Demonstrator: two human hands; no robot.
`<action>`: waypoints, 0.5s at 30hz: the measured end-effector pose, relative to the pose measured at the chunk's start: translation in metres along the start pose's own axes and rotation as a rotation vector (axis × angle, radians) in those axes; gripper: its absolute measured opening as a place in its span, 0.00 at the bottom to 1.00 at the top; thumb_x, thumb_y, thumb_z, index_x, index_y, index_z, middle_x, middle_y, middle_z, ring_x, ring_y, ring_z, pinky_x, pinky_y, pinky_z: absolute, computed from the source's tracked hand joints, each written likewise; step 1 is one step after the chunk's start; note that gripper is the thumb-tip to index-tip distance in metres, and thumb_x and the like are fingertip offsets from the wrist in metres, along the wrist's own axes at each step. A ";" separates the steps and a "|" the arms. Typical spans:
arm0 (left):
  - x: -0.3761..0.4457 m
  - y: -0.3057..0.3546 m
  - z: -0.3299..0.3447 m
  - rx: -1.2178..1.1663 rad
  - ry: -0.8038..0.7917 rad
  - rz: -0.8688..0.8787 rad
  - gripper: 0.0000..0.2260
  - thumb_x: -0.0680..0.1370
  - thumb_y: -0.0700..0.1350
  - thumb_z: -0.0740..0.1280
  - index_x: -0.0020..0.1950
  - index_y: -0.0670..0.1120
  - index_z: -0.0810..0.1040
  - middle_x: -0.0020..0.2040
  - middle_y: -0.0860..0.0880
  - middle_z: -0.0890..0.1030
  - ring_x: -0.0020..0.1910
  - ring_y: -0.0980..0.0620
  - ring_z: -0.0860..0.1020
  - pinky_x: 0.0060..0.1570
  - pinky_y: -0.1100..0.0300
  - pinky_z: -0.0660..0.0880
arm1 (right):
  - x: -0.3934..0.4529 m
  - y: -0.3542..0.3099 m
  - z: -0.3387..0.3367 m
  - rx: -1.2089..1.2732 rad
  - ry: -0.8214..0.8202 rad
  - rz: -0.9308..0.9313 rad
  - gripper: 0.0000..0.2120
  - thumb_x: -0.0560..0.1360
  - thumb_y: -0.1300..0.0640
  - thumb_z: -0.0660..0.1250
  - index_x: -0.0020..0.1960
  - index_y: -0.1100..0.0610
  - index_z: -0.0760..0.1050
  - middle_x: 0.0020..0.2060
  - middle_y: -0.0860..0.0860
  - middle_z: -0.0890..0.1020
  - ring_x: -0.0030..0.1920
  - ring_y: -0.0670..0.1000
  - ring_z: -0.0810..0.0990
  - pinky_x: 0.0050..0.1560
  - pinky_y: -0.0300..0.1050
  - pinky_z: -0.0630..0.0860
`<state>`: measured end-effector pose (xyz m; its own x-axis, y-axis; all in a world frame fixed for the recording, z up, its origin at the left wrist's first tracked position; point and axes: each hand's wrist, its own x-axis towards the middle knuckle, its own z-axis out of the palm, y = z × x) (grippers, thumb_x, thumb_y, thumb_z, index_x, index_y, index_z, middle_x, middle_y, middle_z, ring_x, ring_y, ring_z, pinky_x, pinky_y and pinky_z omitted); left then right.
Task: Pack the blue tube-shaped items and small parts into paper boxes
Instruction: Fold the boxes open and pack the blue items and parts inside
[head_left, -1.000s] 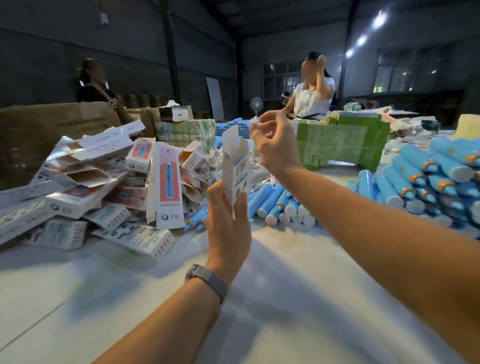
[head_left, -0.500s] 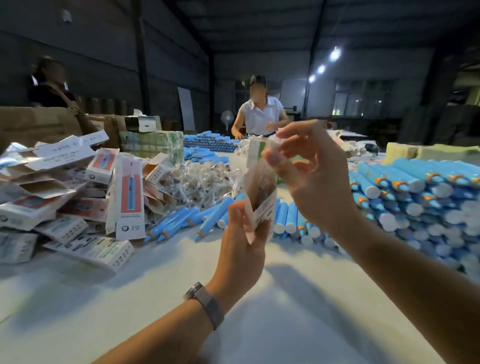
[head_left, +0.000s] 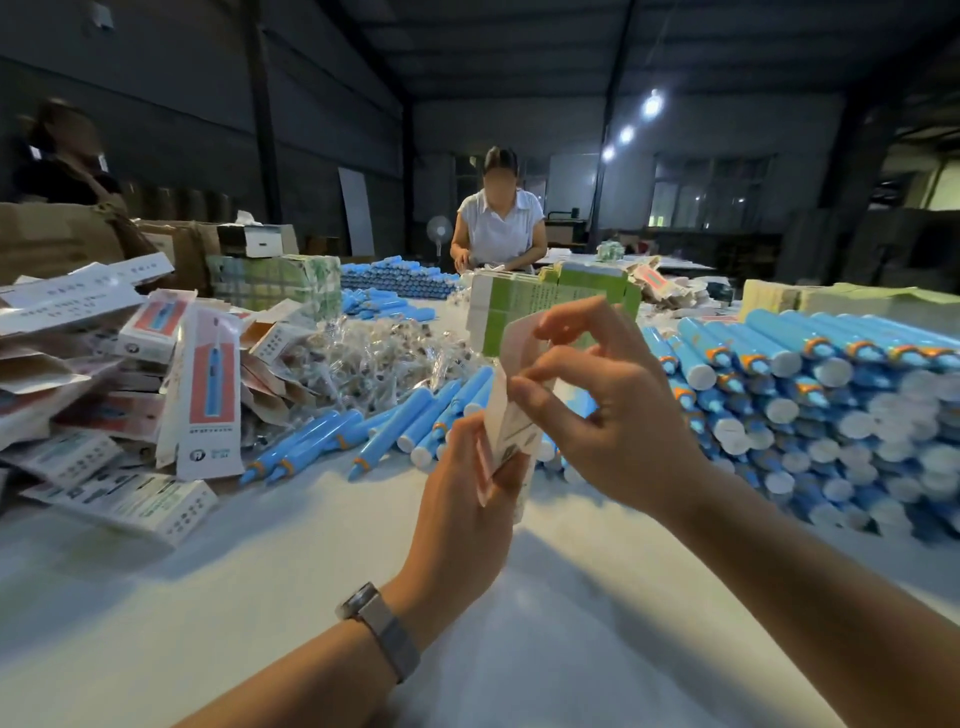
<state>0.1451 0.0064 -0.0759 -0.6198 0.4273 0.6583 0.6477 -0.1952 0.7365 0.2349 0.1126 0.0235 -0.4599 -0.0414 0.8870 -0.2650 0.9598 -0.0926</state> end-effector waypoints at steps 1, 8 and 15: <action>-0.001 -0.001 -0.002 -0.015 -0.008 -0.003 0.08 0.78 0.53 0.63 0.55 0.63 0.70 0.50 0.58 0.79 0.49 0.58 0.78 0.46 0.46 0.81 | -0.001 0.001 0.000 -0.042 -0.047 -0.010 0.16 0.77 0.48 0.65 0.44 0.59 0.84 0.54 0.51 0.76 0.55 0.52 0.73 0.55 0.39 0.66; -0.001 0.000 -0.011 -0.016 -0.044 0.022 0.09 0.78 0.50 0.63 0.58 0.57 0.71 0.50 0.58 0.81 0.51 0.56 0.81 0.44 0.68 0.76 | -0.005 0.002 0.004 -0.046 -0.152 0.048 0.14 0.76 0.47 0.62 0.46 0.53 0.83 0.61 0.51 0.73 0.62 0.53 0.69 0.56 0.41 0.66; 0.003 -0.005 -0.018 -0.073 -0.086 0.015 0.12 0.77 0.56 0.65 0.57 0.52 0.71 0.51 0.58 0.82 0.50 0.52 0.82 0.49 0.54 0.79 | -0.009 0.008 0.011 0.283 -0.144 0.203 0.10 0.73 0.59 0.73 0.53 0.49 0.82 0.60 0.46 0.71 0.55 0.46 0.77 0.47 0.38 0.77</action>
<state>0.1316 -0.0072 -0.0749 -0.5678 0.4979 0.6555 0.6204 -0.2647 0.7383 0.2279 0.1181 0.0099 -0.6361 0.0840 0.7670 -0.3709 0.8384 -0.3994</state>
